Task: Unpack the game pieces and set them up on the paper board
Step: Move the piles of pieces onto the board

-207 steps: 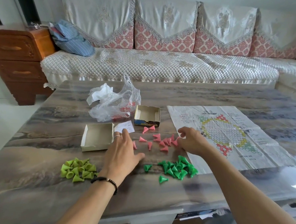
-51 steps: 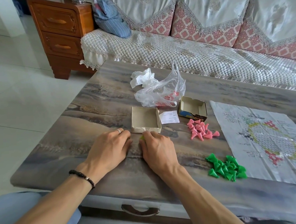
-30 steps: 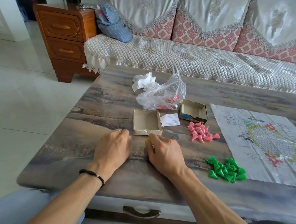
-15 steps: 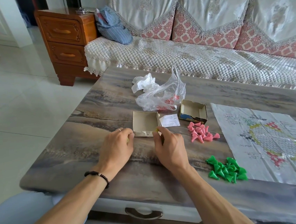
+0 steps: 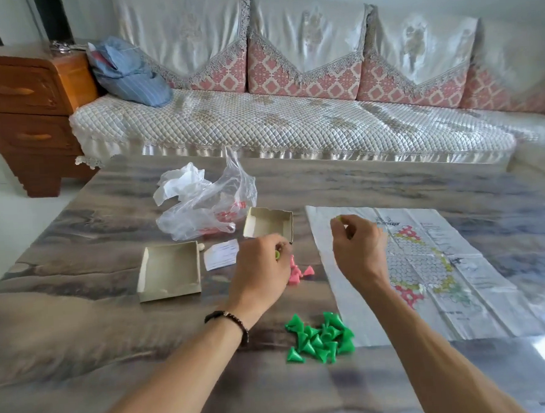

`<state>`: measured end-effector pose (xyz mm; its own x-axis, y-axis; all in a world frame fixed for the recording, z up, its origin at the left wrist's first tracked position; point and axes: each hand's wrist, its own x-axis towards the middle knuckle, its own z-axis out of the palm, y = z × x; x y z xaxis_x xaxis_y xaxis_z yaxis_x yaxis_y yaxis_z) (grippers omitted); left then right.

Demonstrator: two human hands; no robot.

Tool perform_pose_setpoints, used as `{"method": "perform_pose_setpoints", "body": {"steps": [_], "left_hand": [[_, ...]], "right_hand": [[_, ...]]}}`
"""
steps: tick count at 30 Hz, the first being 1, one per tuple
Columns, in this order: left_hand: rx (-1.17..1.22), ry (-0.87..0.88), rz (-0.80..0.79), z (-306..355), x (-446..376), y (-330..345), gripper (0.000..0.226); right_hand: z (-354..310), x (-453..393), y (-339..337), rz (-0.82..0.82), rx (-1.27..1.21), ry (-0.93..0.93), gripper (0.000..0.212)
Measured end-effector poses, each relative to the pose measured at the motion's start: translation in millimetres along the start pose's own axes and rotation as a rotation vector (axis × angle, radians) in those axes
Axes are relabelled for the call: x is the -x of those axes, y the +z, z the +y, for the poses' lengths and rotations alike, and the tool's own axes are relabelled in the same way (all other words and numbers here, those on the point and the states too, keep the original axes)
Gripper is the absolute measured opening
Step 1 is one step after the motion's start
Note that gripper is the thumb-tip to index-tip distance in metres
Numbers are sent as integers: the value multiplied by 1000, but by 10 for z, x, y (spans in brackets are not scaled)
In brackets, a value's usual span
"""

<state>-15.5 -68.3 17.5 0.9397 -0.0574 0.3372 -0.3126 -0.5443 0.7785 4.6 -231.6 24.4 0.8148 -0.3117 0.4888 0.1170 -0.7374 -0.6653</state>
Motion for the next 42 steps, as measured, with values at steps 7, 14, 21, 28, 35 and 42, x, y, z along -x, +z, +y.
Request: {"method": "perform_pose_setpoints", "body": {"steps": [7, 14, 21, 28, 35, 42], "left_hand": [[-26, -66, -23, 295, -526, 1165, 24], [-17, -243, 14, 209, -798, 1643, 22], [-11, -209, -85, 83, -757, 1636, 25], [176, -309, -180, 103, -752, 1524, 35], [295, -246, -359, 134, -697, 1381, 28], [-235, 38, -474, 116, -663, 1117, 50]], "right_hand": [[774, -382, -110, 29, -43, 247, 42], [1064, -466, 99, -73, -48, 324, 30], [1113, -407, 58, -164, -128, 305, 16], [1040, -481, -150, -432, -79, 282, 21], [1073, -541, -342, -437, -77, 239, 25], [1225, -397, -575, -502, 248, 283, 29]]}}
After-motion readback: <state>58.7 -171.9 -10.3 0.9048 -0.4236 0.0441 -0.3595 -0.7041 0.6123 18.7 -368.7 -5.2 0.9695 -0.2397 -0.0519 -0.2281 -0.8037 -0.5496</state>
